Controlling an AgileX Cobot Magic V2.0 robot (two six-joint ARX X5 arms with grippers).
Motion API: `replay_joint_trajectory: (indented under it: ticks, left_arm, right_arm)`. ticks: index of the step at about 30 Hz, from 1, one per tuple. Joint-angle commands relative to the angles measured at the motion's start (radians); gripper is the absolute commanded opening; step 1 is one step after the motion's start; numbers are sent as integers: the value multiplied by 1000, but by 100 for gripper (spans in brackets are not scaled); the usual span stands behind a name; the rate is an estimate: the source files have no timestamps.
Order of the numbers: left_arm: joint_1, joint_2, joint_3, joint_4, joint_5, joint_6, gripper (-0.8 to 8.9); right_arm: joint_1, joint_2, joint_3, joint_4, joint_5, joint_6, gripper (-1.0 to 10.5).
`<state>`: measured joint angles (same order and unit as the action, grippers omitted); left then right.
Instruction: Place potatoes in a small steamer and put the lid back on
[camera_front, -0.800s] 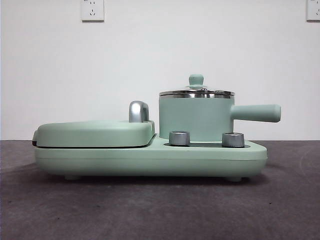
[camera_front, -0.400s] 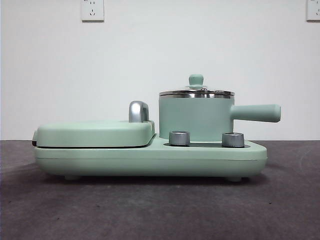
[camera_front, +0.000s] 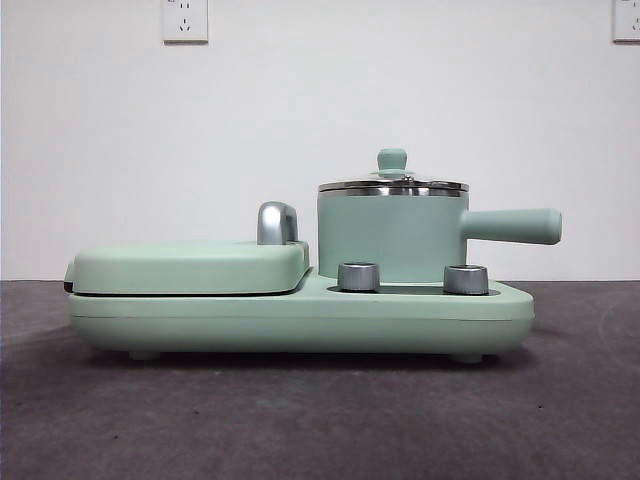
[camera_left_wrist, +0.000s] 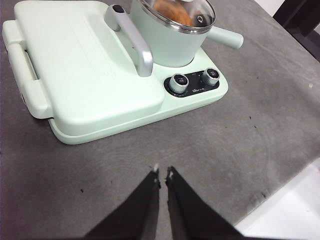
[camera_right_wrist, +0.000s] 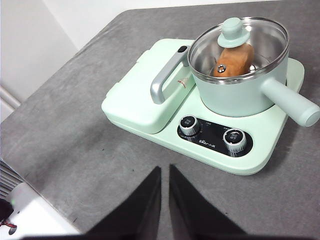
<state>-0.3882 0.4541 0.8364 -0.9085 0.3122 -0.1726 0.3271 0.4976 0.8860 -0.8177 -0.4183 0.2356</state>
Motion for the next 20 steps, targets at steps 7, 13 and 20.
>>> replay_joint_trajectory:
  ticks: [7, 13, 20]
  left_arm:
    - [-2, 1, 11, 12, -2, 3, 28]
    - [29, -32, -24, 43, -2, 4, 26]
    - [219, -188, -322, 449, -1, 4, 27]
  right_arm:
    - [5, 3, 8, 11, 0, -8, 20]
    - [5, 3, 8, 11, 0, -8, 20]
    - [5, 3, 8, 10, 0, -8, 20]
